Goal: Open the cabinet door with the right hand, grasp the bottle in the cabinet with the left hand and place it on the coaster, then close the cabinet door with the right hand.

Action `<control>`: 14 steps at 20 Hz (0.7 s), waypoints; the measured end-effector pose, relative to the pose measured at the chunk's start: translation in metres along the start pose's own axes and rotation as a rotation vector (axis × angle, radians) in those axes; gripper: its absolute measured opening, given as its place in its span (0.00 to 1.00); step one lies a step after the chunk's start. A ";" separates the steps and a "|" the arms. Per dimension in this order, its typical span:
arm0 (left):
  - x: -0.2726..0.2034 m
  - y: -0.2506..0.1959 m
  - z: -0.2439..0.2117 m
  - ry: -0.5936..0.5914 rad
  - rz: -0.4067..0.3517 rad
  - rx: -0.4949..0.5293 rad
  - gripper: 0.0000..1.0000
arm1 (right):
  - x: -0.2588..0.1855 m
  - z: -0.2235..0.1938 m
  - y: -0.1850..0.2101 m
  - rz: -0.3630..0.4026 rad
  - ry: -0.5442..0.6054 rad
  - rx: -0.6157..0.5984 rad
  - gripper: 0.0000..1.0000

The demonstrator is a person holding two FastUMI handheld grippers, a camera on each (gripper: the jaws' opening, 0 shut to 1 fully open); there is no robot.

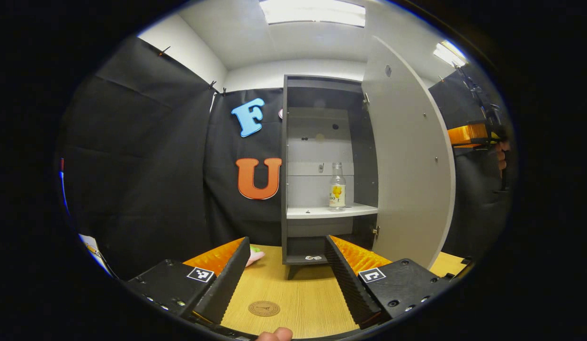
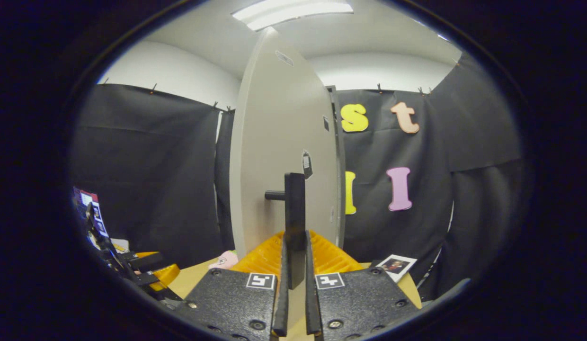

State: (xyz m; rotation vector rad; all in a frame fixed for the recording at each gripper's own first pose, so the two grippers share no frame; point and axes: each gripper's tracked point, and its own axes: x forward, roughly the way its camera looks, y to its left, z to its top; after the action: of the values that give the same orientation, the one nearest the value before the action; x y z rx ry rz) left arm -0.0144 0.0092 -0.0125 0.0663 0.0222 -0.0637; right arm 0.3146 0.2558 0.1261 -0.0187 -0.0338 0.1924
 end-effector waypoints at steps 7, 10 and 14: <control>-0.002 -0.014 -0.009 0.018 -0.026 -0.003 0.95 | -0.002 0.003 -0.019 -0.154 -0.017 0.011 0.04; -0.002 -0.015 -0.012 0.028 -0.023 -0.009 0.95 | -0.005 0.003 -0.027 -0.150 -0.029 0.021 0.04; 0.001 -0.022 -0.014 0.043 -0.032 -0.014 0.95 | 0.001 -0.011 -0.040 -0.142 -0.018 0.027 0.04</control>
State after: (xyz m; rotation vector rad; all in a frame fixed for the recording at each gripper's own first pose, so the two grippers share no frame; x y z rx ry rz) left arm -0.0149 -0.0122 -0.0278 0.0529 0.0670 -0.0939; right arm 0.3240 0.2163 0.1161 0.0125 -0.0498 0.0509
